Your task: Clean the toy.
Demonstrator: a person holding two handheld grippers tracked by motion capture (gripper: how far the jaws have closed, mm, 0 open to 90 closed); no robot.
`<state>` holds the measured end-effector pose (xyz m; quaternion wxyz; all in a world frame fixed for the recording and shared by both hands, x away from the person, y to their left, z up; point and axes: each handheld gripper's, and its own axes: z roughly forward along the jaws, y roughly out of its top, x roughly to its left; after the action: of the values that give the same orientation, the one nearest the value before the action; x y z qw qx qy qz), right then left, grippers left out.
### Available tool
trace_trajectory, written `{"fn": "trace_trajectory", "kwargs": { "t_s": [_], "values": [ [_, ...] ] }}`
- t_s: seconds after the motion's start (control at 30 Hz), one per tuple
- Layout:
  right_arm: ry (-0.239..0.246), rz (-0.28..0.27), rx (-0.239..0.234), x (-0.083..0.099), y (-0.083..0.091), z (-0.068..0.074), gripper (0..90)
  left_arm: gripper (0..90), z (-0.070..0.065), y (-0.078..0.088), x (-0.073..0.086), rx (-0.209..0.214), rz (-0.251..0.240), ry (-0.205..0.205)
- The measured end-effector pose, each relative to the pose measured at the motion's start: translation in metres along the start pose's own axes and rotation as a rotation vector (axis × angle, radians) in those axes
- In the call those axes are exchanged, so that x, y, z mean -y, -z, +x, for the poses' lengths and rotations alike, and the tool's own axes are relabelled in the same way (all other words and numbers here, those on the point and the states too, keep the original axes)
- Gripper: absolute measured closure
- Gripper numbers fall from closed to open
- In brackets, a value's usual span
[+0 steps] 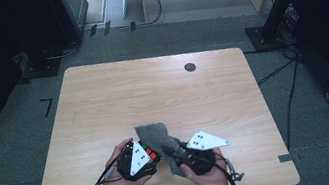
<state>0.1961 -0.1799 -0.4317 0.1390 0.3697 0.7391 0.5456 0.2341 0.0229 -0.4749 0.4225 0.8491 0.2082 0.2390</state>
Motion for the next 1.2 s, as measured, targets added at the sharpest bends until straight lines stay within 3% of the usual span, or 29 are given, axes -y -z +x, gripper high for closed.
{"fn": "trace_trajectory", "kwargs": {
  "t_s": [0.07, 0.1, 0.17, 0.27, 0.43, 0.5, 0.6, 0.67, 0.73, 0.8, 0.83, 0.87, 0.93, 0.97, 1.07, 1.1, 1.17, 1.2],
  "values": [
    [0.020, 0.048, 0.003, 0.004, -0.009, 0.011, 72.8, 34.0, -0.004, 0.001, -0.004, 0.003, 0.001, -0.004],
    [0.018, 0.063, 0.004, 0.007, -0.014, 0.013, 72.8, 34.0, -0.007, 0.001, -0.005, -0.006, 0.008, -0.025],
    [0.016, 0.077, -0.001, 0.010, -0.018, 0.015, 72.9, 34.1, -0.012, 0.000, -0.005, -0.038, 0.017, -0.058],
    [0.002, 0.066, 0.025, 0.007, -0.016, 0.009, 73.0, 34.2, -0.015, 0.000, -0.003, -0.039, 0.005, -0.073],
    [-0.021, 0.024, 0.150, 0.002, -0.004, -0.008, 72.5, 34.2, -0.013, 0.000, -0.001, -0.026, -0.008, -0.066],
    [-0.046, -0.003, 0.113, 0.002, -0.001, -0.010, 72.4, 34.2, -0.012, 0.000, -0.002, -0.027, -0.001, -0.058],
    [0.011, 0.018, 0.019, 0.004, -0.007, 0.004, 71.8, 34.2, -0.014, 0.001, -0.002, -0.021, -0.018, -0.066],
    [0.029, 0.038, 0.028, 0.004, -0.011, 0.008, 72.0, 34.2, -0.013, 0.003, -0.002, -0.013, -0.038, -0.070],
    [-0.001, 0.018, 0.031, 0.001, -0.007, 0.001, 72.1, 34.3, -0.009, 0.005, 0.000, 0.013, -0.059, -0.048],
    [-0.042, -0.030, 0.101, -0.003, 0.004, -0.011, 71.7, 34.2, -0.002, 0.008, 0.004, 0.063, -0.110, 0.002],
    [-0.080, -0.057, 0.105, -0.003, 0.010, -0.018, 71.7, 34.2, 0.001, 0.010, 0.005, 0.083, -0.131, 0.014],
    [-0.113, -0.074, 0.093, -0.003, 0.013, -0.023, 71.6, 34.2, 0.003, 0.013, 0.005, 0.112, -0.167, 0.018],
    [-0.153, -0.097, 0.014, -0.001, 0.017, -0.031, 71.2, 34.2, 0.004, 0.017, 0.004, 0.140, -0.214, 0.020],
    [-0.165, -0.088, -0.024, 0.000, 0.015, -0.031, 71.1, 34.2, 0.004, 0.019, 0.003, 0.145, -0.224, 0.018],
    [-0.199, -0.097, -0.067, 0.002, 0.012, -0.034, 71.6, 34.2, 0.007, 0.022, 0.004, 0.171, -0.249, 0.030],
    [-0.205, -0.078, -0.049, 0.003, 0.011, -0.037, 71.7, 34.2, 0.009, 0.024, 0.005, 0.180, -0.261, 0.043],
    [-0.200, -0.031, 0.030, 0.007, 0.010, -0.043, 71.7, 34.2, 0.011, 0.026, 0.003, 0.178, -0.275, 0.050],
    [-0.214, -0.026, 0.038, 0.008, 0.011, -0.047, 71.6, 34.2, 0.011, 0.027, 0.003, 0.175, -0.282, 0.051]
  ]
}}
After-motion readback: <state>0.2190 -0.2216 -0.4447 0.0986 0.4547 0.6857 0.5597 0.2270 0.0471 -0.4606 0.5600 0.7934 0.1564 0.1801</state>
